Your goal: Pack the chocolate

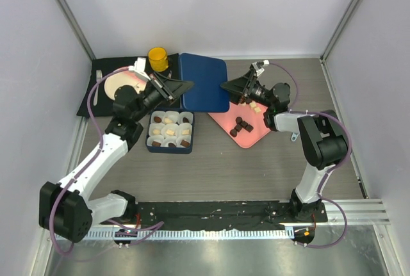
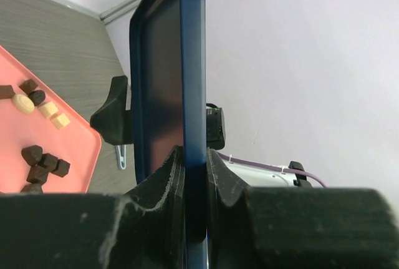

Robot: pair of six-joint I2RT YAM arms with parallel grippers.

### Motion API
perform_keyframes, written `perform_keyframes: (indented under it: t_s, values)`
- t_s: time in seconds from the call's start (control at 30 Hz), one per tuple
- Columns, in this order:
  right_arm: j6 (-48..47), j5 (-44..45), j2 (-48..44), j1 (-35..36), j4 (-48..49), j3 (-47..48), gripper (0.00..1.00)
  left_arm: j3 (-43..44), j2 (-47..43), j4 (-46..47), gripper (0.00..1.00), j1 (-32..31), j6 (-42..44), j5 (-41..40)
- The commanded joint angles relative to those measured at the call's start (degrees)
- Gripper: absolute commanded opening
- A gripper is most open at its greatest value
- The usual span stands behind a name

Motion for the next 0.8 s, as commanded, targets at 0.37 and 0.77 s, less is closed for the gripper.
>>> perform_keyframes:
  t_s: [0.37, 0.77]
  values:
    - [3.31, -2.54, -2.01, 0.56, 18.63, 3.35, 0.41, -0.87, 4.84, 11.44, 0.05, 0.27, -3.15, 3.86]
    - [-2.3, 1.93, -5.17, 3.18, 10.91, -0.77, 0.08, -3.34, 1.5, -6.04, 0.65, 6.95, 12.13, 3.07]
